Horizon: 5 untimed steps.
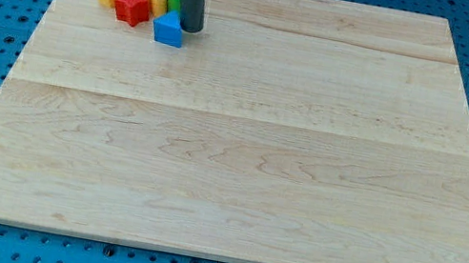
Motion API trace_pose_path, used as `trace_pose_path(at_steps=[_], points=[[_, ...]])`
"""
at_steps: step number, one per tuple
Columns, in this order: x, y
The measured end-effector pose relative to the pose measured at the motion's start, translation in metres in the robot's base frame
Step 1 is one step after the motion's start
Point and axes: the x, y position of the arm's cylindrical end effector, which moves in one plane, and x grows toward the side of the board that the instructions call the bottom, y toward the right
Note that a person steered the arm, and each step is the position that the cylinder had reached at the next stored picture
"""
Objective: Push the blue triangle towards the bottom left
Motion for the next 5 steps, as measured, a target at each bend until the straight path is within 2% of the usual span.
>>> trace_pose_path(at_steps=[1, 2, 3, 4, 5], points=[[0.011, -0.023], [0.061, -0.068], [0.13, -0.078], [0.15, -0.087], [0.113, -0.081]])
